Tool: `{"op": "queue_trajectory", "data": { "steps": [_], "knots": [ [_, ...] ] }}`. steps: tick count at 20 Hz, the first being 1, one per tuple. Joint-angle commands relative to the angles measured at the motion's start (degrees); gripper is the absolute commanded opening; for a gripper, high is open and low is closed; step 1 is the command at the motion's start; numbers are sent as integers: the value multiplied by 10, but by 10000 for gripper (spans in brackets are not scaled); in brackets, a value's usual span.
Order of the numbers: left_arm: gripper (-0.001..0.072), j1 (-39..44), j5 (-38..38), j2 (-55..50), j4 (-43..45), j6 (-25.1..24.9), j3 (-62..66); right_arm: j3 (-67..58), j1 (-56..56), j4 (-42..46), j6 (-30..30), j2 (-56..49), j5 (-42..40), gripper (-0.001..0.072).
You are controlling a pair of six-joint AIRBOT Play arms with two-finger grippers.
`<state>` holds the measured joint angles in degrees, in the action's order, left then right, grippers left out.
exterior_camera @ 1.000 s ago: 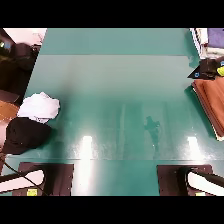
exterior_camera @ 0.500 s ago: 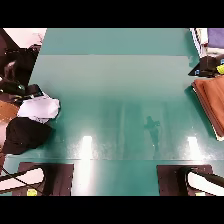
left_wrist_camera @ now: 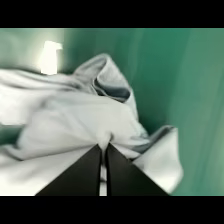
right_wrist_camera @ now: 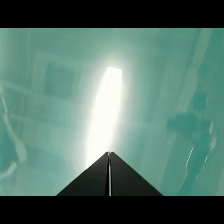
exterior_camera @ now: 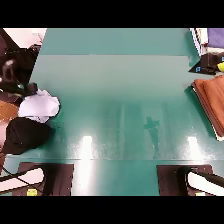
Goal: Fold the shirts.
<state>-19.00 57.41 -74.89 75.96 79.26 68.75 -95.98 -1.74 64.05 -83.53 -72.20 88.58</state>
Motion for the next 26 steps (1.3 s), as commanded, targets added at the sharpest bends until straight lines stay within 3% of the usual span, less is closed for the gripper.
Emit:
{"op": "queue_trajectory", "data": {
  "steps": [1,8,15,20,22,23,26],
  "knots": [
    [20,25,61,54,-35,-33,131,-58,2,0,0,0,-42,13],
    [20,226,110,127,-121,-48,399,-189,2,0,0,0,-127,13],
    [21,412,110,51,-120,-78,384,-177,2,0,0,8,-125,13],
    [34,441,120,-95,-118,-90,379,-144,2,0,0,9,-99,13],
    [596,429,136,-133,-114,-66,379,-133,2,0,0,9,-95,13],
    [637,417,149,-143,-111,-49,379,-127,2,1,0,9,-95,13],
    [636,368,210,-147,-109,-33,378,-125,2,2,0,5,-90,13]
  ]
}}
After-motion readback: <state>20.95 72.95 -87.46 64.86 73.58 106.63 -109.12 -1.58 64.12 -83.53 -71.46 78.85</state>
